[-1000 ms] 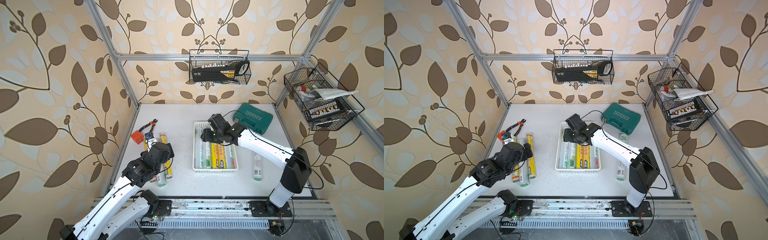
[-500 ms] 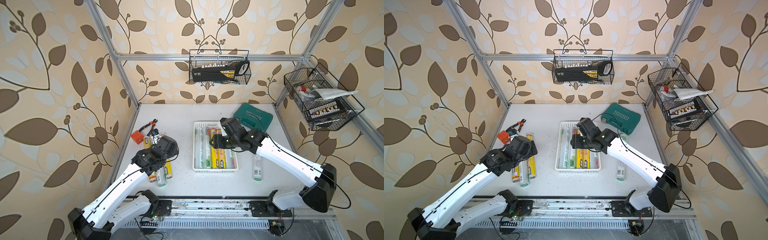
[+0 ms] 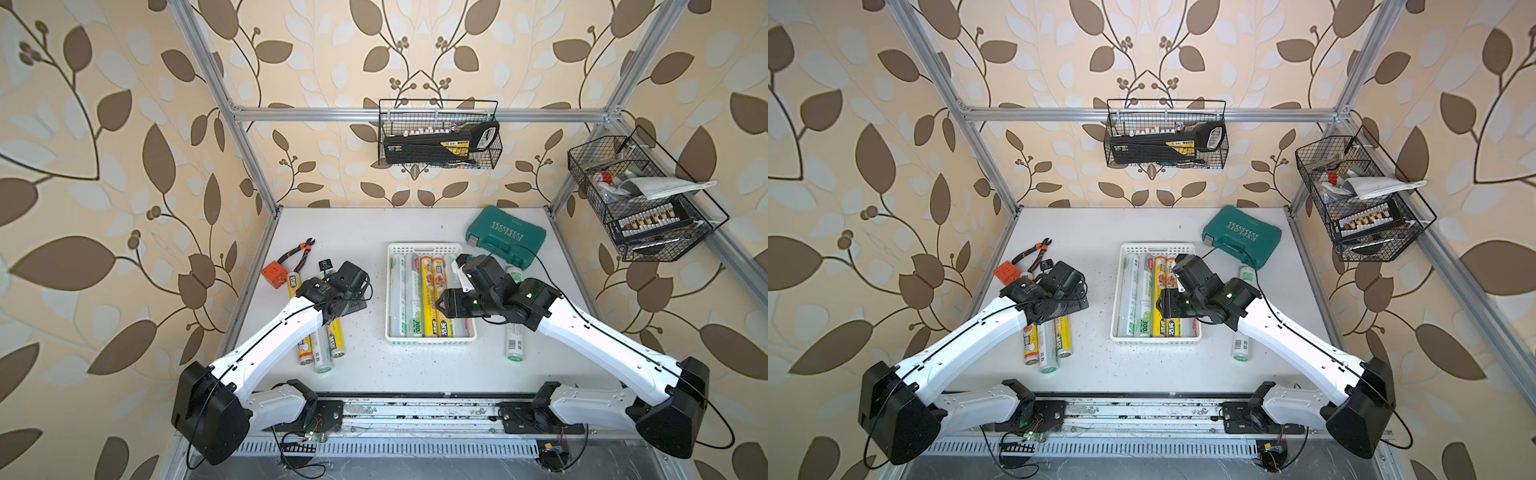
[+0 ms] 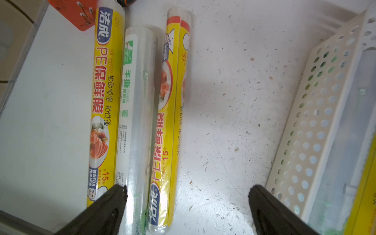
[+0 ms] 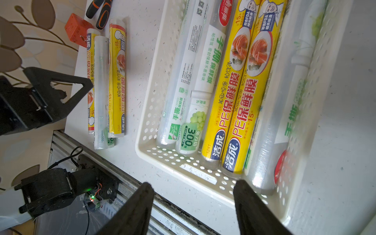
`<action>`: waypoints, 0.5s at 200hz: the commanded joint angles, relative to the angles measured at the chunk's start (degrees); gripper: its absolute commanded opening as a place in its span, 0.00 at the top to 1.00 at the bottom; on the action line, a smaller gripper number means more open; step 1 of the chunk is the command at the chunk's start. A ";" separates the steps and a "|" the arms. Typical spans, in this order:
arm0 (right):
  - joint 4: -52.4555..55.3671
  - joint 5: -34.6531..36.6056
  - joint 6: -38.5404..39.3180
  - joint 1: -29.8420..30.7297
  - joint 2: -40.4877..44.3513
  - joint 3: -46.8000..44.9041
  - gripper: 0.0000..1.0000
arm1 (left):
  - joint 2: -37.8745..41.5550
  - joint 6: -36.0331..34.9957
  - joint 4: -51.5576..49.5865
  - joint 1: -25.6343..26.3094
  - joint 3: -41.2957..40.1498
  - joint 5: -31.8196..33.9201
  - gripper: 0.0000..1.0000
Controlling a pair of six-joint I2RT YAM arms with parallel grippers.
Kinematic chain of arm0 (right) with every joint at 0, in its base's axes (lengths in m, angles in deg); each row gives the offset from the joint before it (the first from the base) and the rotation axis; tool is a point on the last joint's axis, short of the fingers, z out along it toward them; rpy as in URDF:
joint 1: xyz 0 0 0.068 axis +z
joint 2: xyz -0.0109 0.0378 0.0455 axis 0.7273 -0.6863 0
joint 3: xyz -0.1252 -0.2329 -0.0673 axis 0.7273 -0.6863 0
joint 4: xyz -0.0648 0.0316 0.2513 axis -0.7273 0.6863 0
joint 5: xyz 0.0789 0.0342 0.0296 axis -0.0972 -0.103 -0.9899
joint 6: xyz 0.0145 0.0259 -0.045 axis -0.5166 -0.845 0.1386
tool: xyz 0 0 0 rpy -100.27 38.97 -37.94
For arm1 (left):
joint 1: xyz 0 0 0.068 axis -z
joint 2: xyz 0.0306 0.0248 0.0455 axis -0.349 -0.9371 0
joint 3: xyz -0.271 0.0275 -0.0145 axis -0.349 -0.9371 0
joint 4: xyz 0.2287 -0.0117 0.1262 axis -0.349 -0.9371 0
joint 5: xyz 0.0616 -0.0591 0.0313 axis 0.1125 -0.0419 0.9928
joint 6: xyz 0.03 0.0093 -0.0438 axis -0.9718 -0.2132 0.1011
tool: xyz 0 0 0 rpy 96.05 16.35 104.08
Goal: Put the plastic wrap into the basket
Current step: Pick up the plastic wrap from the center of the board.
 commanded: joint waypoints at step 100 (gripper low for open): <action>1.99 -2.70 2.18 -3.12 -0.22 -0.50 0.32 | -8.51 -4.35 12.01 -7.98 -7.25 -9.99 0.02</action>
